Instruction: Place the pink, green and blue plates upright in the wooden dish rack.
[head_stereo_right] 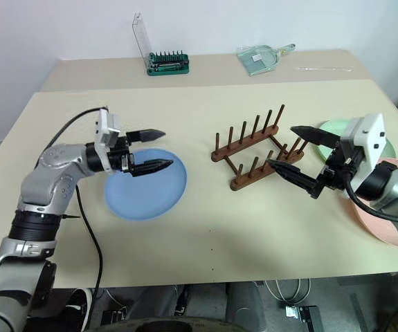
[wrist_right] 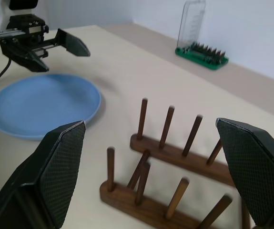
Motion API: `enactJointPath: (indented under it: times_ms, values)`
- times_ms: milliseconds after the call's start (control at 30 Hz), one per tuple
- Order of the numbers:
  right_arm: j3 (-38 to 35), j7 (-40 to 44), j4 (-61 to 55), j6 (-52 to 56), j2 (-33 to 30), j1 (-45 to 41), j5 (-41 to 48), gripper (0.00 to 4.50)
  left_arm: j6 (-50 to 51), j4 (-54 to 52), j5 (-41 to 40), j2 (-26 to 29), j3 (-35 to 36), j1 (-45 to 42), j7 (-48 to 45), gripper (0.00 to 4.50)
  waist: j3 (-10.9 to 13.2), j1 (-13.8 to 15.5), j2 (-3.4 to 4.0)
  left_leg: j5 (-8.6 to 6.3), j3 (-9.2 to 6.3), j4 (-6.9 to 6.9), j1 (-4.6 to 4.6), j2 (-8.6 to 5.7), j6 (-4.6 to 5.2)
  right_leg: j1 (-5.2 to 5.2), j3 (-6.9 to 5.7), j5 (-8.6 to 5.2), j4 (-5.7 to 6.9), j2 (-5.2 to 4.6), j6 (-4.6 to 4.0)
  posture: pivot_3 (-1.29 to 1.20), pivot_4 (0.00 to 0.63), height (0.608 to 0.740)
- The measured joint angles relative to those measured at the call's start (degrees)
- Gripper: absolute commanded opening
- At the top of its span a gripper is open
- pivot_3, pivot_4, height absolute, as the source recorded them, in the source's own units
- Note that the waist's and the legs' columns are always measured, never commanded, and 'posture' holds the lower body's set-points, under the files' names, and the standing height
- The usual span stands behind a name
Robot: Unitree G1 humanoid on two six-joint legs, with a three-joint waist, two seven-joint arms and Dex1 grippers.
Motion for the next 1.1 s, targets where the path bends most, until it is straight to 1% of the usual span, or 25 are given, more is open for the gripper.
enactJointPath:
  times_ms: [133, 333, 467, 567, 667, 733, 800, 900, 1000, 1100]
  values:
    - [0.8, 0.4, 0.3, -0.2, -0.1, -2.8, -0.1, 4.47, -0.1, -0.1, 0.1, -0.6, 0.0, -0.5, 0.5, 4.5, 0.0, 0.0, 0.0, -0.01, -0.01, 0.0, 0.01, 0.0, 0.02, 0.01, 0.0, 0.01, 0.0, 0.01, 0.0, 0.0, 0.15, 0.74]
    - [3.2, 0.3, 1.6, -0.7, 0.1, -4.2, -0.9, 4.47, -0.2, -0.1, 0.1, 0.3, 0.2, -0.4, 0.5, 4.5, 0.0, 0.0, 0.0, 0.03, 0.0, -0.01, -0.01, 0.0, -0.06, -0.01, 0.0, 0.01, -0.01, 0.01, -0.01, 0.0, 0.15, 0.74]
    - [3.8, -0.1, 1.6, -1.2, 0.9, -4.4, -1.4, 4.47, -2.2, 0.9, 0.6, 0.3, 0.3, -0.7, 0.6, 4.5, 0.0, 0.0, 0.0, 0.04, 0.0, 0.0, -0.01, 0.0, -0.06, 0.0, 0.0, 0.01, -0.01, 0.0, -0.01, 0.0, 0.15, 0.74]
    - [6.0, 0.1, 1.8, -1.7, 2.1, -5.4, -1.3, 4.47, -3.4, 2.0, 0.5, 2.1, 1.6, -1.2, -0.2, 4.5, 0.0, -0.2, 0.0, 0.03, 0.02, -0.01, 0.01, 0.02, -0.06, -0.02, 0.01, 0.01, 0.0, 0.02, -0.01, 0.0, 0.15, 0.74]
    - [6.6, 0.7, 3.7, -1.7, 2.2, -8.5, -1.0, 4.47, -3.3, 3.5, 0.5, 4.3, 2.6, -2.5, -1.0, 4.5, 0.0, -0.1, 0.01, 0.03, 0.03, -0.01, 0.01, 0.02, -0.05, -0.03, 0.02, 0.01, 0.01, 0.03, -0.01, 0.0, 0.15, 0.74]
    - [6.7, 1.0, 4.0, -1.9, 2.2, -9.5, -0.8, 4.47, -3.2, 4.1, 0.4, 4.7, 2.8, -3.8, -2.0, 4.5, 0.0, 0.2, 0.0, 0.04, -0.01, -0.01, 0.0, 0.01, -0.06, -0.01, 0.01, 0.01, 0.0, 0.02, -0.01, 0.0, 0.15, 0.74]
    - [6.7, 1.2, 4.0, -2.7, 2.5, -8.9, -0.8, 4.47, -3.7, 5.1, 0.5, 4.4, 2.7, -4.8, -2.6, 4.5, 0.0, 0.3, -0.03, 0.04, -0.04, -0.01, -0.02, 0.0, -0.07, 0.0, -0.01, 0.02, -0.02, 0.02, 0.0, 0.0, 0.15, 0.74]
    - [6.7, 1.2, 4.0, -3.4, 3.4, -7.0, -1.4, 4.47, -3.9, 5.3, 0.6, 2.4, 2.0, -5.5, -2.4, 4.5, 0.0, 0.0, -0.03, 0.04, 0.01, -0.01, -0.02, -0.02, -0.06, -0.01, 0.02, 0.05, -0.02, 0.0, 0.04, 0.0, 0.15, 0.74]
    - [6.7, 0.7, 4.0, -5.1, 3.8, -7.4, -2.4, 4.47, -3.5, 3.5, 0.9, 1.5, 0.2, -5.6, -2.4, 4.5, 0.0, -0.3, -0.03, 0.05, 0.03, -0.01, 0.0, 0.01, -0.08, -0.03, 0.04, 0.05, 0.0, 0.01, 0.04, 0.0, 0.15, 0.74]
    - [6.6, 0.0, 4.0, -6.7, 4.9, -8.1, -2.5, 4.47, 0.4, -3.7, 4.3, 2.6, -3.9, -5.6, 0.4, 4.5, 0.0, -0.1, -0.03, 0.04, 0.04, -0.01, 0.0, 0.01, -0.08, -0.02, 0.06, 0.05, 0.01, 0.02, 0.04, 0.0, 0.15, 0.74]
